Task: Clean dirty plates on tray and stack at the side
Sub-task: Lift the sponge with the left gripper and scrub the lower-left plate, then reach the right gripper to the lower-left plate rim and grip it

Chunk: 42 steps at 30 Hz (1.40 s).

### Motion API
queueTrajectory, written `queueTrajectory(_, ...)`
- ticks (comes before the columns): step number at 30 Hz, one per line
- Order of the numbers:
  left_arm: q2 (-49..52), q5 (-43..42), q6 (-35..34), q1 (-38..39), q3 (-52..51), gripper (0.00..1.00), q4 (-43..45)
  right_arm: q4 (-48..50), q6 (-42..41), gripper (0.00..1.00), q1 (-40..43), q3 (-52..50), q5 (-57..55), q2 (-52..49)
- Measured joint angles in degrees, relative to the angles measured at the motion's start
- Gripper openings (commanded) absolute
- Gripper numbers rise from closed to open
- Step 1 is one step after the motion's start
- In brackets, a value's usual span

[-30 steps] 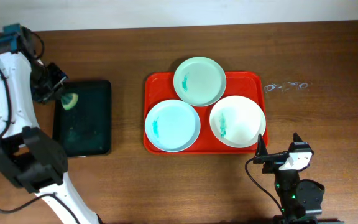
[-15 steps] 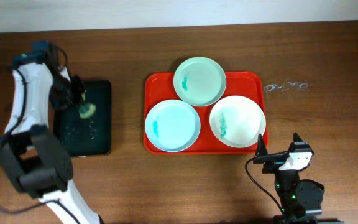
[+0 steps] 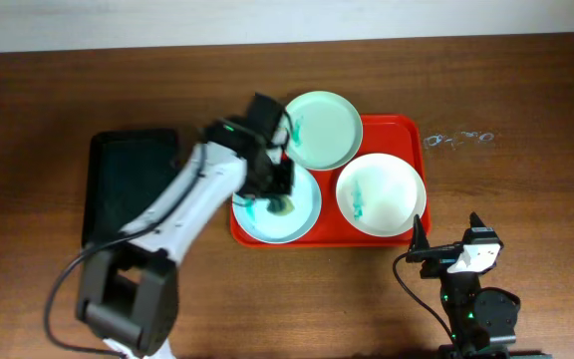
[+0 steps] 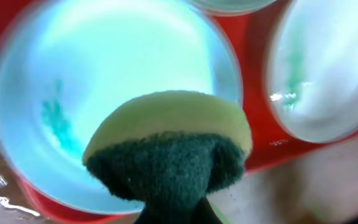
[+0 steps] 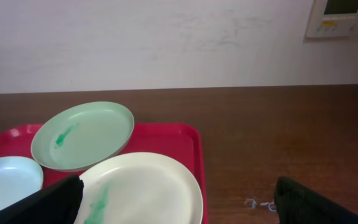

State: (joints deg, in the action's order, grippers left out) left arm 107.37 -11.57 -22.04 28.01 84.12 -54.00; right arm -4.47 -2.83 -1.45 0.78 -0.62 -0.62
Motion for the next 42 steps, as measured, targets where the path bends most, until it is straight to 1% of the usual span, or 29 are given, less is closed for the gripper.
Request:
queueTrajectory(2,1.7,3.2,-3.5,1.7,-1.7,0.0,1.9,0.0,0.0,0.98,0.0,0.0,0.0,0.0)
queueTrajectory(3,2.3,4.5,-5.1,2.1,-1.8,0.02,2.5,0.0,0.0,0.98,0.0,0.0,0.0,0.0)
queueTrajectory(4,2.8,5.5,-6.5,2.4,-1.8,0.4,3.3,0.0,0.0,0.98,0.0,0.0,0.0,0.0)
queueTrajectory(5,3.2,6.1,-7.3,2.6,-1.8,0.56,3.8,0.0,0.0,0.98,0.0,0.0,0.0,0.0)
queueTrajectory(7,4.4,7.0,-8.7,2.8,-1.8,0.7,5.0,0.0,0.0,0.98,0.0,0.0,0.0,0.0)
queueTrajectory(9,5.2,7.4,-9.2,3.0,-1.8,0.73,5.7,0.0,0.0,0.98,0.0,0.0,0.0,0.0)
queueTrajectory(11,5.5,7.5,-9.3,2.6,-1.6,0.73,4.8,0.0,0.0,0.98,0.0,0.0,0.0,0.0)
queueTrajectory(13,5.6,7.3,-9.3,0.6,2.1,0.72,-1.2,0.0,0.0,0.98,0.0,0.0,0.0,0.0)
queueTrajectory(15,5.6,7.0,-9.3,-1.9,7.1,0.74,-7.1,0.0,0.0,0.98,0.0,0.0,0.0,0.0)
queueTrajectory(16,5.4,6.8,-9.3,-3.5,10.2,0.8,-10.7,0.0,0.0,0.99,0.0,0.0,0.0,0.0)
queueTrajectory(17,5.0,6.9,-9.3,-5.9,14.4,0.99,-14.7,0.0,0.0,0.99,0.0,0.0,0.0,0.0)
queueTrajectory(18,3.8,7.3,-9.3,-8.3,17.9,0.99,-17.3,0.0,0.0,0.98,0.0,0.0,0.0,0.0)
queueTrajectory(20,1.4,9.7,-9.1,-12.0,21.1,0.99,-21.1,0.0,0.0,0.98,0.0,0.0,0.0,0.0)
queueTrajectory(22,-1.3,13.6,-9.1,-16.3,21.9,0.99,-25.4,0.0,0.0,0.98,0.0,0.0,0.0,0.0)
queueTrajectory(25,-1.8,16.3,-9.1,-22.0,21.8,0.99,-28.7,0.0,0.0,0.98,0.0,0.0,0.0,0.0)
queueTrajectory(28,-1.8,17.5,-9.1,-24.8,21.8,0.99,-31.2,0.2,0.0,0.98,0.0,0.0,0.0,0.0)
queueTrajectory(29,-1.8,17.6,-9.1,-24.9,21.8,0.99,-31.4,1.6,-0.8,0.99,0.0,-0.2,0.7,0.0)
queueTrajectory(31,-1.8,17.6,-9.1,-24.9,21.7,0.99,-31.9,6.9,-7.1,0.98,0.0,-0.2,7.5,0.0)
queueTrajectory(33,-1.8,17.5,-9.1,-24.9,21.7,0.99,-32.0,9.1,-19.8,0.98,0.0,-0.2,22.4,0.0)
queueTrajectory(34,-1.8,17.4,-9.1,-24.9,21.7,0.99,-32.2,12.3,-28.1,0.98,0.0,-0.2,28.7,0.0)
queueTrajectory(35,-1.8,17.4,-9.1,-24.9,21.7,0.99,-32.5,16.0,-35.0,0.98,0.0,-0.2,31.9,0.0)
queueTrajectory(36,-1.8,17.3,-9.1,-24.9,21.7,0.99,-32.8,26.7,-43.7,0.98,0.0,0.1,35.1,-0.3)
queueTrajectory(38,-1.8,17.1,-9.1,-24.9,21.7,0.99,-33.2,46.9,-50.2,0.98,0.0,0.2,35.8,-0.3)
queueTrajectory(39,-1.8,17.0,-9.1,-24.9,21.7,0.99,-33.2,51.3,-51.9,0.98,0.0,1.4,34.7,0.0)
queueTrajectory(40,-1.8,17.0,-9.1,-24.9,21.7,0.99,-33.2,50.4,-52.7,0.98,0.0,4.1,33.2,0.2)
queueTrajectory(41,-1.8,17.0,-9.1,-24.9,21.7,0.99,-33.2,45.2,-52.6,0.98,0.0,7.5,32.1,0.2)
queueTrajectory(42,-1.8,17.0,-9.1,-24.9,21.7,0.99,-33.2,31.3,-49.2,0.98,0.0,14.1,31.0,-0.8)
